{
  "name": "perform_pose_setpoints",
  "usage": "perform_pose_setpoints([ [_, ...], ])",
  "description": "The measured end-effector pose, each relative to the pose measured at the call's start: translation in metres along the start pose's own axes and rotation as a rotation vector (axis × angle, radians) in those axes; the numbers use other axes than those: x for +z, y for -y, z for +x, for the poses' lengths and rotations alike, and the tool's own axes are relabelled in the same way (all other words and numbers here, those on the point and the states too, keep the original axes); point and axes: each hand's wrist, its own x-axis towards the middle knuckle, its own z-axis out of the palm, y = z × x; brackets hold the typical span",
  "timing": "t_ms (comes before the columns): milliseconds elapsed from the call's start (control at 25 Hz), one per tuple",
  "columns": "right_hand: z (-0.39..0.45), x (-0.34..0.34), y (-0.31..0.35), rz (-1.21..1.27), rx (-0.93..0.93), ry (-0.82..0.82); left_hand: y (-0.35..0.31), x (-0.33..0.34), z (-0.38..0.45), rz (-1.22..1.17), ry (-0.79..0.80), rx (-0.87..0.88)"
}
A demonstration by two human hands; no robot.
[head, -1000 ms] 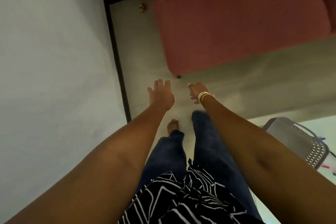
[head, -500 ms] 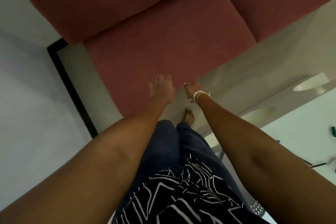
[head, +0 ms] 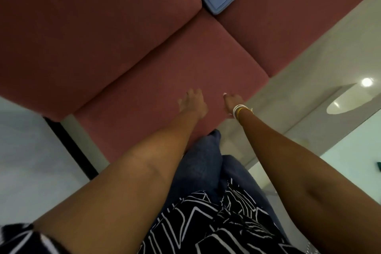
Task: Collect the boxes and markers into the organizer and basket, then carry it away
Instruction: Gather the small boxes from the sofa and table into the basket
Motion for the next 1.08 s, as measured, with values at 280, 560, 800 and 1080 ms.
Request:
perform_pose_setpoints([
  [280,0.043,-0.051,0.078,-0.021,0.012,-0.023,-0.043,-0.059,0.076,-0.03,0.046,-0.038],
  [560,0.118,-0.104,0.151,-0.182,-0.02,0.027,-0.093,-0.113,0.177,-0.254,0.011,-0.192],
  [800,0.192,-0.149,0.227,-0.33,0.006,0.094,-0.152,-0.156,0.279,-0.627,-0.059,-0.264],
  [1080,0.278,-0.141,0.308,-0.182,-0.2,0.009,-0.158,-0.153,0.347,-0.703,-0.07,-0.357],
])
